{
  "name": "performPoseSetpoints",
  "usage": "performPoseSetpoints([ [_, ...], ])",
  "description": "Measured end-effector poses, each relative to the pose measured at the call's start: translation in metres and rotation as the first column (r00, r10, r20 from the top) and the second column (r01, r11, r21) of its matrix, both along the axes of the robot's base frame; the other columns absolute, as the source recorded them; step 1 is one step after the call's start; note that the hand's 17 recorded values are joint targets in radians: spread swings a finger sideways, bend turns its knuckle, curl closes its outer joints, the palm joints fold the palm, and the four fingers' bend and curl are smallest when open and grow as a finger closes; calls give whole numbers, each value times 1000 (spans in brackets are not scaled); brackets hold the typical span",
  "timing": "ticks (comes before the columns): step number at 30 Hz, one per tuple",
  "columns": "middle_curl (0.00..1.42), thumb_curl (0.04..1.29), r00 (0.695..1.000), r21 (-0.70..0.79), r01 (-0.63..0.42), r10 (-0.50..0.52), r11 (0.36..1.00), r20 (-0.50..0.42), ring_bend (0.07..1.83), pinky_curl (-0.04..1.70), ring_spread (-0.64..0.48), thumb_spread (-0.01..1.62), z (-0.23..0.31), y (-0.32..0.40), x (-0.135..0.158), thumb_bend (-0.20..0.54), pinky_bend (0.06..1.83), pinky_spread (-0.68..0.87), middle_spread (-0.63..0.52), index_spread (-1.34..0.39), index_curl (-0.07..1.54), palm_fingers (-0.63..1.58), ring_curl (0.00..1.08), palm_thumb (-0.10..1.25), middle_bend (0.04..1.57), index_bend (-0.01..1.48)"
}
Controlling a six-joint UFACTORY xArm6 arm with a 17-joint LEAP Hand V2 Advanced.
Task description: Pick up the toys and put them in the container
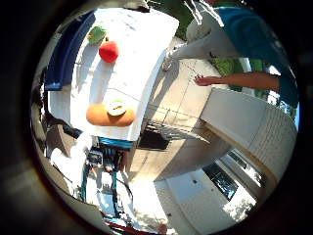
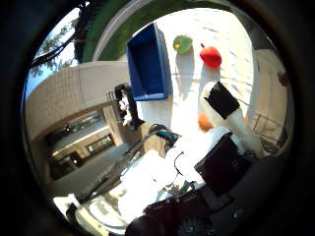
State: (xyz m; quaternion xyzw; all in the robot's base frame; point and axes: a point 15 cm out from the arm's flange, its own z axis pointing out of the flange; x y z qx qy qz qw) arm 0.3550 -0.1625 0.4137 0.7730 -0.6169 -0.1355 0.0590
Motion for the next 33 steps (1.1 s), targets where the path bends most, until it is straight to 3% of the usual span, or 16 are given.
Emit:
performPoseSetpoints([
  [4, 300, 376, 1000, -21, -9, 10, 1000, 15, 234, 206, 283, 1212, 12, -9, -18, -21, 403, 455, 53, -156, 354, 208, 325, 805, 162, 189],
  [10, 300, 377, 998, -73, -18, 13, 997, -65, 235, 210, 282, 1211, 0, -28, -65, -21, 404, 456, 54, -156, 352, 199, 326, 805, 162, 184],
  [14, 300, 379, 993, -82, -33, 23, 996, -118, 238, 214, 281, 1210, -20, -38, -93, -22, 404, 450, 54, -155, 347, 187, 328, 802, 162, 182],
  [19, 300, 381, 995, -105, -23, 13, 994, -98, 242, 219, 281, 1210, -59, -56, -116, -22, 410, 447, 54, -158, 343, 180, 328, 801, 162, 180],
  [33, 289, 344, 989, -117, -101, 87, 988, -117, 290, 260, 277, 1129, -170, -69, -137, -42, 523, 436, 84, -207, 273, -6, 342, 649, 161, 128],
])
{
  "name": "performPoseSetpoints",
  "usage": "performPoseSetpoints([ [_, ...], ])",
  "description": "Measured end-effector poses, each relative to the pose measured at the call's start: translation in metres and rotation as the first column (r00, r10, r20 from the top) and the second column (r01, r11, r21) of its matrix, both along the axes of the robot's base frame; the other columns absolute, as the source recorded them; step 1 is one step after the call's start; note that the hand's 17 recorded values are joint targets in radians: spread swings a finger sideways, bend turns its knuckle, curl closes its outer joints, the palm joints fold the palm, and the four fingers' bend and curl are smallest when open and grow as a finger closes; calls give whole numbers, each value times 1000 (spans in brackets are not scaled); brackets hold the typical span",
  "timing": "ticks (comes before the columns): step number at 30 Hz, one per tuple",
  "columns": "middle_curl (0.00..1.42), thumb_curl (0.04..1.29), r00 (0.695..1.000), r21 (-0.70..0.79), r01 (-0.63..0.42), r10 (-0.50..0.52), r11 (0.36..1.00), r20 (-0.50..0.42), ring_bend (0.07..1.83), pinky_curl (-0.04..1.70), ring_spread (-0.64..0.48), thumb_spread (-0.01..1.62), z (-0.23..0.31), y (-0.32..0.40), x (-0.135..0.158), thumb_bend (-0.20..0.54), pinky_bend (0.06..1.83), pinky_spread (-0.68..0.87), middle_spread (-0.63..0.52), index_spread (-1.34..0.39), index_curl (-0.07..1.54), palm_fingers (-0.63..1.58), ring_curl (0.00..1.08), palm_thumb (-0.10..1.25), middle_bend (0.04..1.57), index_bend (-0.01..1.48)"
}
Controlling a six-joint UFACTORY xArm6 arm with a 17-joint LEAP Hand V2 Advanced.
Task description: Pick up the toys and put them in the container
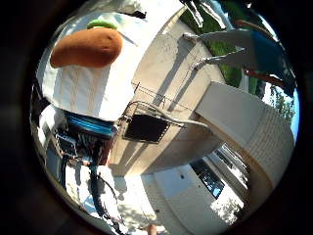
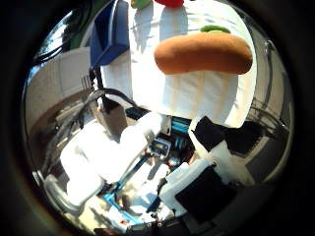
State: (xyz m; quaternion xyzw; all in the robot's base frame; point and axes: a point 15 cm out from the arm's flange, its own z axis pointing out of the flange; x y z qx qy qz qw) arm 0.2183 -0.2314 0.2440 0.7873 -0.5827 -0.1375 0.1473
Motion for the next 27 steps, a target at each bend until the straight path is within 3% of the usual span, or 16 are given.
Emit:
performPoseSetpoints([
  [8, 320, 333, 998, -4, -39, 39, 999, 46, 294, 251, 271, 1093, -45, 8, 3, -29, 495, 424, 69, -190, 246, 21, 335, 650, 192, 153],
  [16, 346, 338, 994, -30, -81, 83, 996, 68, 327, 244, 250, 1067, -68, 27, 24, -24, 472, 428, 45, -127, 231, 85, 340, 689, 195, 139],
  [23, 385, 353, 990, -52, -115, 119, 992, 74, 450, 238, 184, 1039, -78, 47, 43, -19, 484, 437, -34, -116, 217, 239, 380, 750, 239, 130],
  [27, 445, 373, 986, -92, -131, 139, 987, 91, 675, 250, 128, 1025, -77, 46, 53, -19, 531, 374, -93, -169, 166, 399, 461, 786, 355, 83],
])
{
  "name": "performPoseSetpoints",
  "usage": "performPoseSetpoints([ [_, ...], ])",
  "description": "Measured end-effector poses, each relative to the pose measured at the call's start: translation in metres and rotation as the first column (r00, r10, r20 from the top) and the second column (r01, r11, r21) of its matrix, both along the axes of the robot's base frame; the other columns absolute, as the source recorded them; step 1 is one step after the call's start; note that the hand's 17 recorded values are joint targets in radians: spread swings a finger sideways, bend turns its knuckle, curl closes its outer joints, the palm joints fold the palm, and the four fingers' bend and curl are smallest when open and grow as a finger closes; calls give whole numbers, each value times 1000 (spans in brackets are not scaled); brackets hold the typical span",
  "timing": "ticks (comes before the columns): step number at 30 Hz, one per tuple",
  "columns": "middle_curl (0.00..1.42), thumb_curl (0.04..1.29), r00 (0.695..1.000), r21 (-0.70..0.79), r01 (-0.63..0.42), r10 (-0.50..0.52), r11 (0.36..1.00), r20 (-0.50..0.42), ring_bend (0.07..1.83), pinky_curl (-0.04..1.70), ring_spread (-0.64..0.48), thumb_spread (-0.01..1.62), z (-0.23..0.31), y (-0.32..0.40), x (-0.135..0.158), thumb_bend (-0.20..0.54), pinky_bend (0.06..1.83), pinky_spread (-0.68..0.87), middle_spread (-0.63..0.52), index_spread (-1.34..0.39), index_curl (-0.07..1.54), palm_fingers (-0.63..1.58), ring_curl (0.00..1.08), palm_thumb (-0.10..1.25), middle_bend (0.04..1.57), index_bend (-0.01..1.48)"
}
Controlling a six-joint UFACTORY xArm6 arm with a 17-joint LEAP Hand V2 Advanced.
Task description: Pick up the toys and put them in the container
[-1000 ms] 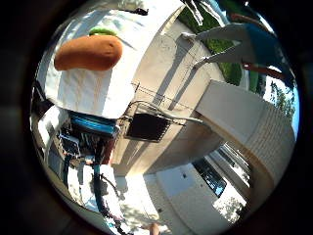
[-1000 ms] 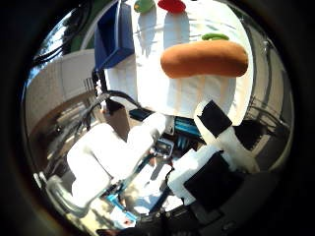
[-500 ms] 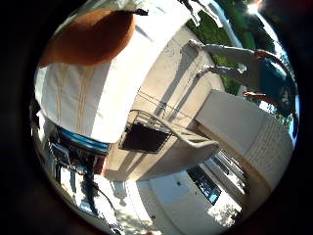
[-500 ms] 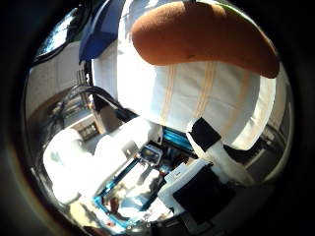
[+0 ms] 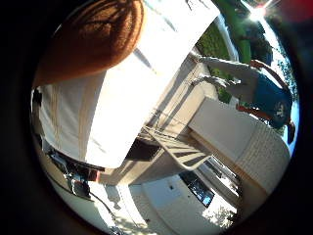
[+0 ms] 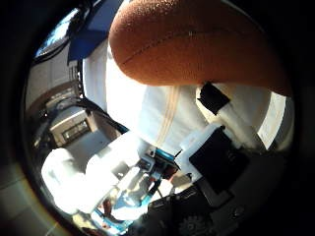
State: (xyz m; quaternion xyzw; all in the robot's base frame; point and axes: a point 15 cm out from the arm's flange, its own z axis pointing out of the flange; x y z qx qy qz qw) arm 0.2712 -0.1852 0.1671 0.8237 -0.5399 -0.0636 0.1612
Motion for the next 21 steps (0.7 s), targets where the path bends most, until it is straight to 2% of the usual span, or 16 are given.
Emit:
performPoseSetpoints([
  [2, 473, 377, 1000, -21, -11, 11, 1000, 6, 746, 261, 108, 1022, 2, 3, 6, -23, 545, 347, -111, -200, 140, 408, 490, 790, 406, 82],
  [4, 559, 387, 999, -35, -31, 31, 999, 6, 975, 264, 60, 1015, 4, 5, 12, -27, 538, 307, -153, -272, 74, 482, 588, 797, 571, 100],
  [5, 576, 389, 999, -38, -37, 37, 999, 6, 1012, 266, 51, 1014, 4, 6, 14, -28, 545, 299, -166, -287, 55, 478, 603, 798, 599, 102],
  [7, 635, 395, 999, -41, -49, 49, 998, 4, 1121, 283, 20, 1007, 6, 10, 18, -30, 589, 283, -196, -327, 22, 504, 665, 800, 678, 149],
  [8, 681, 400, 998, -46, -56, 57, 997, 13, 1202, 294, 4, 1005, 10, 11, 24, -29, 626, 274, -221, -358, 9, 606, 705, 803, 745, 205],
  [10, 752, 407, 997, -53, -66, 68, 996, 22, 1272, 322, -32, 997, 17, 13, 32, -30, 727, 264, -262, -419, -17, 665, 748, 809, 805, 266],
  [12, 824, 417, 997, -55, -70, 72, 996, 17, 1319, 397, -58, 990, 23, 15, 35, -31, 926, 261, -294, -489, -16, 783, 792, 811, 846, 363],
  [16, 952, 432, 997, -59, -74, 75, 996, 16, 1314, 555, -96, 981, 38, 15, 48, -31, 1279, 237, -336, -614, -14, 876, 838, 816, 933, 516],
  [21, 1058, 468, 998, -50, -50, 48, 998, -33, 1321, 688, -123, 971, 55, 15, 51, -9, 1466, 199, -352, -735, -12, 904, 874, 874, 1025, 664],
])
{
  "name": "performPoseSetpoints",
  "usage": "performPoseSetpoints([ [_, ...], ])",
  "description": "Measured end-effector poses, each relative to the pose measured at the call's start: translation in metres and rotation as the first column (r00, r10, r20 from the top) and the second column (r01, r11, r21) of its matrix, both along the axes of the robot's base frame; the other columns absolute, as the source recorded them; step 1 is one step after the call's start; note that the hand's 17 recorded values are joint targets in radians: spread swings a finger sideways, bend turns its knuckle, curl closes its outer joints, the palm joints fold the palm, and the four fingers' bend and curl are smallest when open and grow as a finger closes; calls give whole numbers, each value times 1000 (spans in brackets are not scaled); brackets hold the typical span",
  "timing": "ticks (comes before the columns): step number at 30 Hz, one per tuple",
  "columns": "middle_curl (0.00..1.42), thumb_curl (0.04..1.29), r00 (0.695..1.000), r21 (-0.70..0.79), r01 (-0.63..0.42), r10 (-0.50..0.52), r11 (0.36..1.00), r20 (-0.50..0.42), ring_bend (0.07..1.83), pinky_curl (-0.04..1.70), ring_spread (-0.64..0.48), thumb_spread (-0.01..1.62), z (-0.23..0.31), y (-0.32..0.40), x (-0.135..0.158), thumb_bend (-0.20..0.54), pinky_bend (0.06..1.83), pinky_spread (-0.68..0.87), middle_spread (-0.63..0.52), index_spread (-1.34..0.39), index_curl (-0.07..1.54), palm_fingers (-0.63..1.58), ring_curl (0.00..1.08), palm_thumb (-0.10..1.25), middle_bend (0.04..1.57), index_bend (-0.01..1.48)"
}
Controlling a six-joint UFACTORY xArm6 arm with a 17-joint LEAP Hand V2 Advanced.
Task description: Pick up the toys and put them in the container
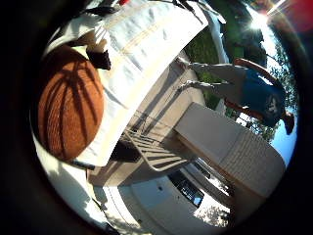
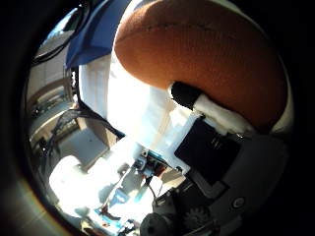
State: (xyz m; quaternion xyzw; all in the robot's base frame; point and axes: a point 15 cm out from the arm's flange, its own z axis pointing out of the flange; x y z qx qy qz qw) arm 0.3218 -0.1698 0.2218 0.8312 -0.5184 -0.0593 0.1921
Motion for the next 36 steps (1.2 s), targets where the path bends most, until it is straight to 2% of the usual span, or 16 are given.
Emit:
performPoseSetpoints([
  [3, 1105, 509, 999, 31, 37, -37, 999, -15, 1340, 736, -135, 994, 15, 9, 2, 6, 1509, 176, -355, -797, -12, 892, 892, 960, 1056, 757],
  [7, 1145, 548, 996, 93, 82, -79, 992, -38, 1353, 770, -144, 1037, 45, 31, 3, -1, 1532, 163, -350, -854, -12, 885, 906, 1005, 1089, 849],
  [11, 1175, 578, 996, 109, 75, -69, 991, -57, 1365, 797, -150, 1078, 86, 50, 8, -8, 1546, 155, -345, -895, -11, 866, 916, 1017, 1107, 933],
  [20, 1213, 633, 998, 205, -13, 1, 979, 61, 1399, 842, -158, 1128, 163, 142, 41, -15, 1568, 145, -331, -947, -15, 819, 931, 1002, 1146, 1068],
  [25, 1222, 656, 994, 302, -58, 25, 951, 110, 1422, 862, -160, 1141, 170, 212, 56, -14, 1578, 135, -322, -957, -16, 797, 936, 998, 1165, 1122],
  [31, 1226, 670, 976, 372, -136, 60, 918, 209, 1440, 873, -159, 1145, 156, 293, 94, -15, 1582, 130, -317, -959, -18, 788, 936, 994, 1176, 1151],
  [36, 1224, 667, 978, 374, -146, 77, 916, 193, 1453, 884, -154, 1149, 117, 336, 119, -35, 1581, 128, -312, -962, -26, 746, 934, 947, 1183, 1146],
])
